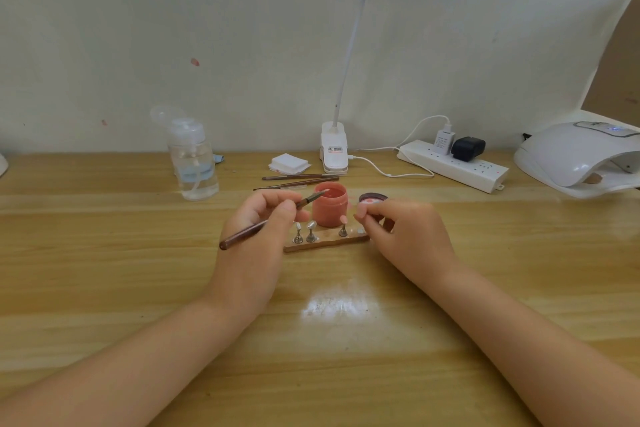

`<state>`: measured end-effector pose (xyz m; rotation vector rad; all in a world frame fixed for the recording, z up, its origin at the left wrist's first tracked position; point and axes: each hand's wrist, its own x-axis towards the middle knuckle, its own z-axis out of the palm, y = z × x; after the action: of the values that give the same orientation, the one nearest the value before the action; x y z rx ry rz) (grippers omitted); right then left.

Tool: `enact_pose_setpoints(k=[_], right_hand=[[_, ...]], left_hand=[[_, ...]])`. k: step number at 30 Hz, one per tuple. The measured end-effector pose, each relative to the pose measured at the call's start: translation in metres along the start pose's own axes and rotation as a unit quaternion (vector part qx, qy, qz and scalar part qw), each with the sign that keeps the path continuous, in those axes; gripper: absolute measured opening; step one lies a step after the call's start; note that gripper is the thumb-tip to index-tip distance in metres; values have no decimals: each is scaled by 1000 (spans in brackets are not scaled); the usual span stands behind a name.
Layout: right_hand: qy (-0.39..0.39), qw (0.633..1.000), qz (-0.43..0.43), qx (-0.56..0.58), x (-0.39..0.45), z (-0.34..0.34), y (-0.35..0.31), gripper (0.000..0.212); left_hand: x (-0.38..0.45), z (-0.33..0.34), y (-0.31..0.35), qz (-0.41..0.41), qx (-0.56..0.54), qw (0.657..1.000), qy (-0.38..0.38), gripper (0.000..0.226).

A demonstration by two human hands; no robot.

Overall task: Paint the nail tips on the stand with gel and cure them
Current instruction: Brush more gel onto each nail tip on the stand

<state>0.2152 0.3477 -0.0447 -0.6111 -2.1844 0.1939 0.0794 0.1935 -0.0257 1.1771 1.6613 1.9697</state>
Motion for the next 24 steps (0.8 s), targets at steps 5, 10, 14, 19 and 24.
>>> enact_pose_setpoints(k=[5, 10, 14, 19, 24], right_hand=[[25, 978, 82, 190, 1, 2, -12, 14], [15, 969, 98, 225, 1, 2, -15, 6], [22, 969, 101, 224, 1, 1, -15, 8], [34, 966, 118, 227, 0, 2, -12, 5], [42, 967, 103, 228, 0, 3, -15, 4]], left_hand=[[-5, -2, 0, 103, 89, 986, -92, 17], [-7, -1, 4, 139, 136, 976, -101, 20], [-9, -2, 4, 138, 142, 974, -108, 18], [-10, -4, 1, 162, 118, 975, -101, 13], [-9, -1, 1, 157, 116, 975, -102, 17]])
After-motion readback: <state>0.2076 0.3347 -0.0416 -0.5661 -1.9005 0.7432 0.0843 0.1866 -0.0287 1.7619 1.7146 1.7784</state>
